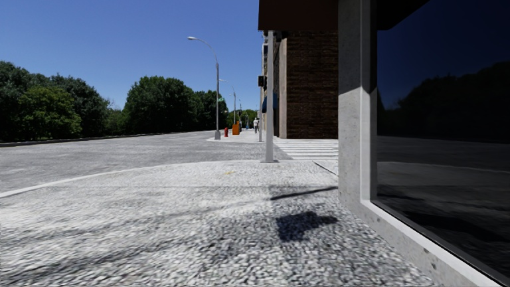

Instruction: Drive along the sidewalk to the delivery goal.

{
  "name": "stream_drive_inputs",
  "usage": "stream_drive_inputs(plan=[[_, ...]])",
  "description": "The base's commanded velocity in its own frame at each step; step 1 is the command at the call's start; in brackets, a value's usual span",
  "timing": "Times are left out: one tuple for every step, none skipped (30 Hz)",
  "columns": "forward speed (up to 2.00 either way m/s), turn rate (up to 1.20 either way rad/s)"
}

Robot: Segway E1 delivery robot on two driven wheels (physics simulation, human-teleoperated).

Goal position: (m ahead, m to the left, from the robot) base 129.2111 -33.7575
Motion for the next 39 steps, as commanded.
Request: stream_drive_inputs(plan=[[2.00,0.00],[2.00,0.00],[2.00,0.00],[2.00,0.00],[2.00,0.00],[2.00,0.00],[2.00,0.00],[2.00,0.00],[2.00,0.00],[2.00,0.00],[2.00,0.00],[2.00,0.00],[2.00,0.00],[2.00,0.00],[2.00,0.00],[2.00,0.00],[2.00,0.00],[2.00,0.00],[2.00,0.00],[2.00,0.00],[2.00,0.00],[2.00,0.00],[2.00,0.00],[2.00,0.00],[2.00,0.00],[2.00,0.00],[2.00,0.00],[2.00,-0.26],[2.00,-0.40],[2.00,-0.40],[2.00,-0.45],[2.00,-0.46],[2.00,-0.46],[2.00,-0.46],[2.00,-0.47],[2.00,-0.47],[2.00,-0.47],[2.00,-0.48],[2.00,-0.64]])
